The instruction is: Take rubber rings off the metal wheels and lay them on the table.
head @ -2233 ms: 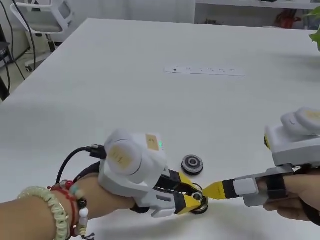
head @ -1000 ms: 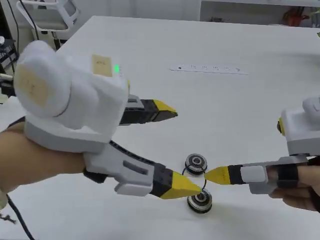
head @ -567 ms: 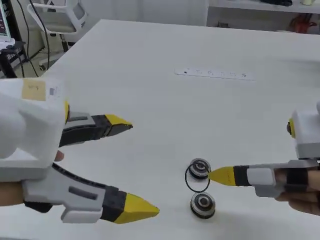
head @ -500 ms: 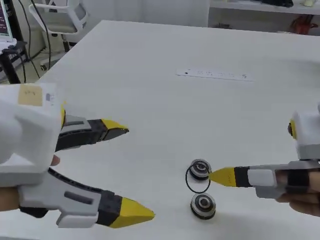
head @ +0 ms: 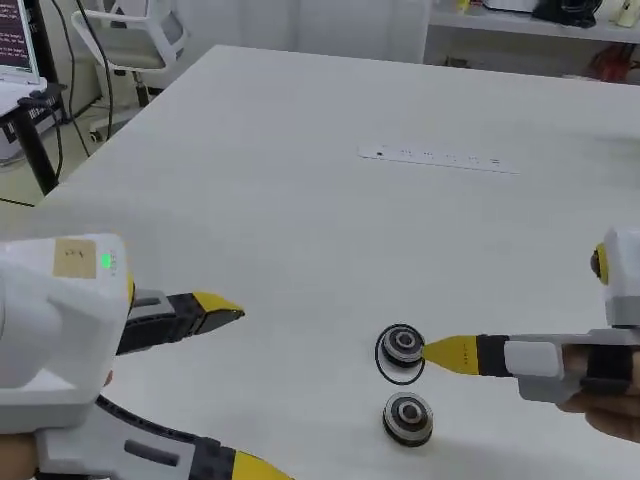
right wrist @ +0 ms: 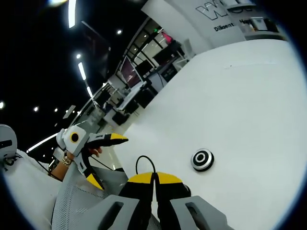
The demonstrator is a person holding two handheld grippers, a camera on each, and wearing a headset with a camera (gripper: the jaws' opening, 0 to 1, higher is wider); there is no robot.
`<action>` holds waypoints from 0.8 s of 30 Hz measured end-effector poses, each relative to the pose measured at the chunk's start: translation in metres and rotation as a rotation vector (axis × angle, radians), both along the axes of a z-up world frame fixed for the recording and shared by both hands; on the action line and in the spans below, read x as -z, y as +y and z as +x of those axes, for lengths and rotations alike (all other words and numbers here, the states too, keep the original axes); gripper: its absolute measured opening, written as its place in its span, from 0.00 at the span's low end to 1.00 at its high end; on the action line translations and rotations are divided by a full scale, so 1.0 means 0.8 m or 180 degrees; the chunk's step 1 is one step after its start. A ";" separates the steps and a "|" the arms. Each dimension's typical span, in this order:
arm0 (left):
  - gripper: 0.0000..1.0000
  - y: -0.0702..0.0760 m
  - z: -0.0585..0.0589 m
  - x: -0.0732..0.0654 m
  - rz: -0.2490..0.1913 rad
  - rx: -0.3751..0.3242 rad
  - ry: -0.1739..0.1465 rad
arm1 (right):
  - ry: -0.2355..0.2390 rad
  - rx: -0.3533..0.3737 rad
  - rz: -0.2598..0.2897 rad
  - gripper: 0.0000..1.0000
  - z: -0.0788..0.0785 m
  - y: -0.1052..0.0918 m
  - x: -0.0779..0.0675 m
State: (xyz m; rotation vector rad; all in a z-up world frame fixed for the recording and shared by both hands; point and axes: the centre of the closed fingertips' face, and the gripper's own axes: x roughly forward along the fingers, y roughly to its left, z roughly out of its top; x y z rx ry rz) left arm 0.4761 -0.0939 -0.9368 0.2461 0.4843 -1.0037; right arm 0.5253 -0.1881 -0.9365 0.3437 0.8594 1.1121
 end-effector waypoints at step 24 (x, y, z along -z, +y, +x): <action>0.86 0.002 0.001 0.004 0.0022 -0.0060 -0.0023 | -0.0165 -0.0314 -0.0032 0.00 -0.003 0.047 -0.017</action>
